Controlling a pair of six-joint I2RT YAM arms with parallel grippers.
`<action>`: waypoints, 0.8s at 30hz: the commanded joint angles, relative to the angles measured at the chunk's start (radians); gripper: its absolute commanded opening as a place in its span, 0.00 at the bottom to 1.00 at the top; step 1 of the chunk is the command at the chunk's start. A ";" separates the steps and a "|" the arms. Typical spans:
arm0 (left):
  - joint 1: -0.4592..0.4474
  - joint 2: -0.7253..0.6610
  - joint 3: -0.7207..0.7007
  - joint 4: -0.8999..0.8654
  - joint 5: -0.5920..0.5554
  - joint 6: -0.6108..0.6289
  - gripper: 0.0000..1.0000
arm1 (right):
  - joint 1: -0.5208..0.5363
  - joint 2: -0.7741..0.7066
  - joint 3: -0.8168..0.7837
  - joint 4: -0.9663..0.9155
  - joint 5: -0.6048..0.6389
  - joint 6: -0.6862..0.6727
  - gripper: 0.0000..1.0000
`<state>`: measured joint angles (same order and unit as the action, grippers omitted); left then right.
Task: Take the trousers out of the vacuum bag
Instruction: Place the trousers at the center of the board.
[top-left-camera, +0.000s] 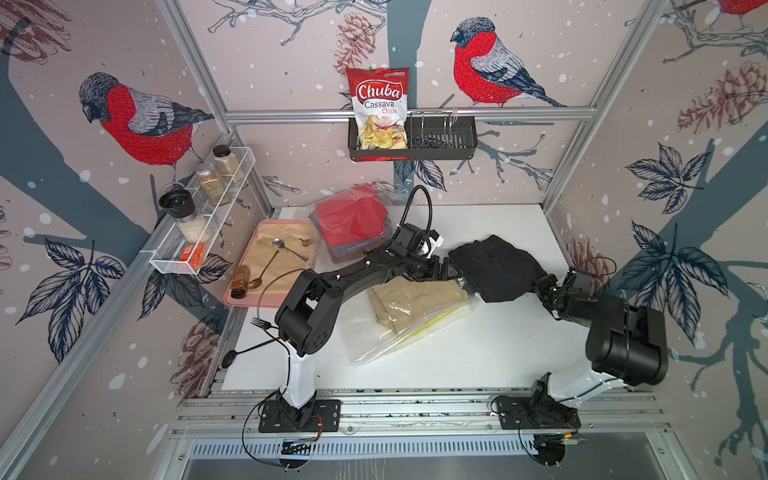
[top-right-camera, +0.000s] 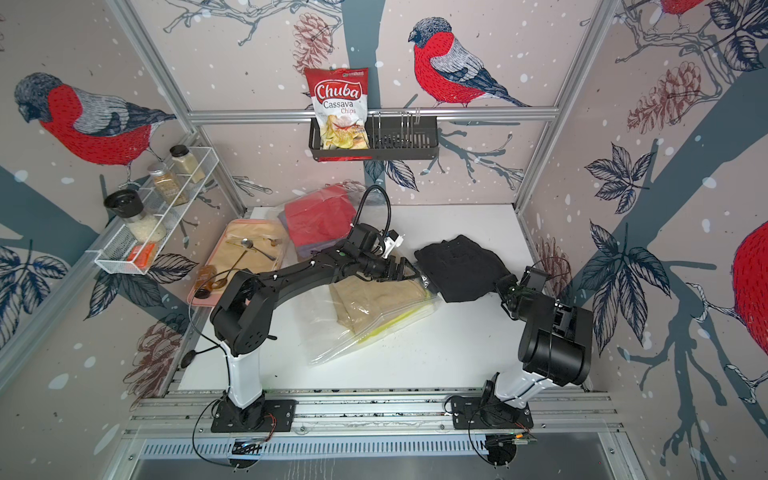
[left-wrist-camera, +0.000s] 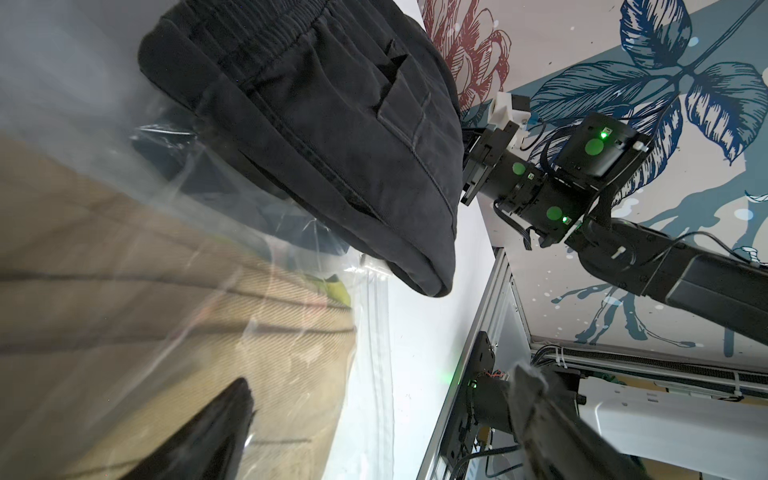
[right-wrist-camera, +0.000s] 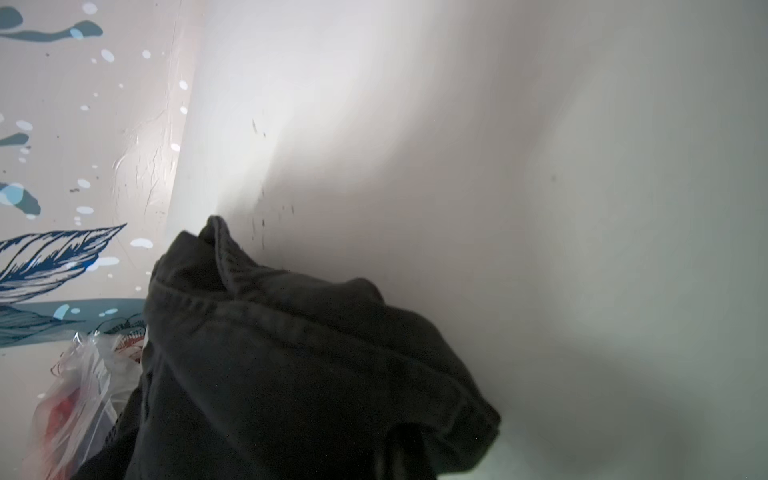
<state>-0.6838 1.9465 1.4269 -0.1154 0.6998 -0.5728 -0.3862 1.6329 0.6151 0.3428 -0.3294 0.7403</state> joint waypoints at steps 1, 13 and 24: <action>0.003 -0.013 -0.012 0.015 0.007 0.002 0.98 | -0.022 0.033 0.055 0.029 -0.021 0.013 0.00; 0.004 -0.017 -0.006 0.008 0.004 0.020 0.98 | -0.058 -0.228 -0.140 -0.009 -0.110 0.023 0.37; 0.004 -0.021 -0.027 0.034 0.011 0.024 0.98 | 0.008 -0.543 -0.332 -0.068 -0.290 0.056 0.73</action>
<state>-0.6838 1.9354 1.4078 -0.1112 0.6994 -0.5682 -0.4023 1.1130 0.2962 0.2783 -0.5320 0.7738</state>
